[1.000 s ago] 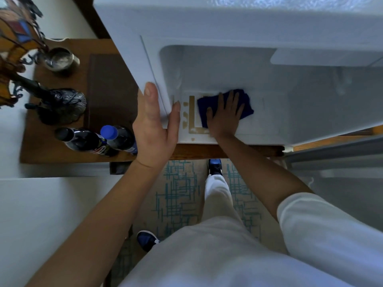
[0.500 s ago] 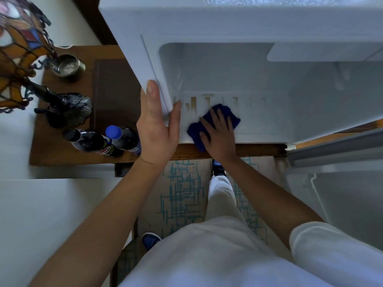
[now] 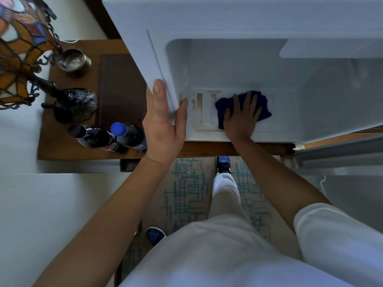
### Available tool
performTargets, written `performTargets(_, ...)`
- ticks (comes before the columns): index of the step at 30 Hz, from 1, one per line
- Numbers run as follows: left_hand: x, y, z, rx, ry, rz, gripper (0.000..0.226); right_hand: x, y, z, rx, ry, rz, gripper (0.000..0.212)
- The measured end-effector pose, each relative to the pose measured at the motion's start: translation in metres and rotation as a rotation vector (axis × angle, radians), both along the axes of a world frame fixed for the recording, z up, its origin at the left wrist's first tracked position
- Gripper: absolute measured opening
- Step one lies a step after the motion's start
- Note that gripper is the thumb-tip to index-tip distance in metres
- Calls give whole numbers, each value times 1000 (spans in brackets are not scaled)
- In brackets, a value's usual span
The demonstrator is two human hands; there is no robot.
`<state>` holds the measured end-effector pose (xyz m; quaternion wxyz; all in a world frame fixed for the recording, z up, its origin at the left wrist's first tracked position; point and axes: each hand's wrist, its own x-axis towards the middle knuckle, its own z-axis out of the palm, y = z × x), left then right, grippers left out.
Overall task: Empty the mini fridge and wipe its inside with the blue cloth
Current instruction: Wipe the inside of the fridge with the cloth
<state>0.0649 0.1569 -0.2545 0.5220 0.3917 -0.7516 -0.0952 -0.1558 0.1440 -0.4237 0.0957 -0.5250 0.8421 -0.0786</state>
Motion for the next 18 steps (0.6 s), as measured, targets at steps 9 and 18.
performTargets(9,3,3,0,45,51,27,110,56,-28,2,-98,-190,193,74)
performTargets(18,-9,11,4,78,86,89,101,60,30,-9,-173,-123,320,64)
